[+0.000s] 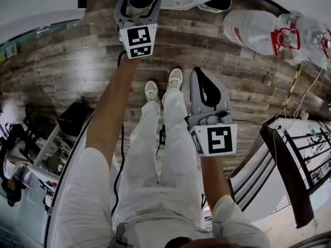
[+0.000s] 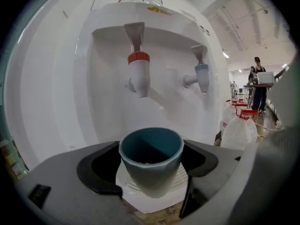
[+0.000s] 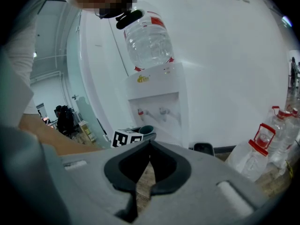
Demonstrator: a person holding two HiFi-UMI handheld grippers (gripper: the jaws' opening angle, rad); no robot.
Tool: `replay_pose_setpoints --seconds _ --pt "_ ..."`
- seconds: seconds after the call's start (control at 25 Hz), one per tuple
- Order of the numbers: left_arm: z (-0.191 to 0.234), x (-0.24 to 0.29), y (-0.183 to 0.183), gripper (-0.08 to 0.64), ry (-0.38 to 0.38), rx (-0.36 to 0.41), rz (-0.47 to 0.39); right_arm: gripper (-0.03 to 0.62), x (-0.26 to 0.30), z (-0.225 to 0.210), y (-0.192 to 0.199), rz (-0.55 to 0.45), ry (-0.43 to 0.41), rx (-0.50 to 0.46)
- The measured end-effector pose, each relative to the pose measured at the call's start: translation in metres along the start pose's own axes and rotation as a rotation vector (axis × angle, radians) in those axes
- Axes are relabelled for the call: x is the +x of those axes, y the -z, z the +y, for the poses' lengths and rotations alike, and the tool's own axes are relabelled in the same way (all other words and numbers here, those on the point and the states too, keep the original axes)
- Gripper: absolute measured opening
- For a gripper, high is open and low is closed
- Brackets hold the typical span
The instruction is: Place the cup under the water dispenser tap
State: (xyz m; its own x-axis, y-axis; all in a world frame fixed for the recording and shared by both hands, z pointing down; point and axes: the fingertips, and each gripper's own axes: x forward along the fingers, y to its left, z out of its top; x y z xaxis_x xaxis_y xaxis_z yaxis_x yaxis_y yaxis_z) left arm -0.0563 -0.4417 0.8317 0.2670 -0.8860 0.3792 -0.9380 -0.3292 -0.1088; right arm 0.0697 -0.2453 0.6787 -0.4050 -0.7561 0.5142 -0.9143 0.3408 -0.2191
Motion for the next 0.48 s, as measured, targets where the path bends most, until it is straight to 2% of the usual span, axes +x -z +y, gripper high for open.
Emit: replay_pose_setpoints --seconds 0.24,0.48 --pt "0.0 0.001 0.009 0.415 0.012 -0.023 0.059 0.0 0.001 0.001 -0.007 -0.004 -0.008 0.003" --pt "0.003 -0.005 0.004 0.428 0.018 -0.052 0.088 0.0 -0.005 0.004 -0.017 -0.022 -0.005 -0.004"
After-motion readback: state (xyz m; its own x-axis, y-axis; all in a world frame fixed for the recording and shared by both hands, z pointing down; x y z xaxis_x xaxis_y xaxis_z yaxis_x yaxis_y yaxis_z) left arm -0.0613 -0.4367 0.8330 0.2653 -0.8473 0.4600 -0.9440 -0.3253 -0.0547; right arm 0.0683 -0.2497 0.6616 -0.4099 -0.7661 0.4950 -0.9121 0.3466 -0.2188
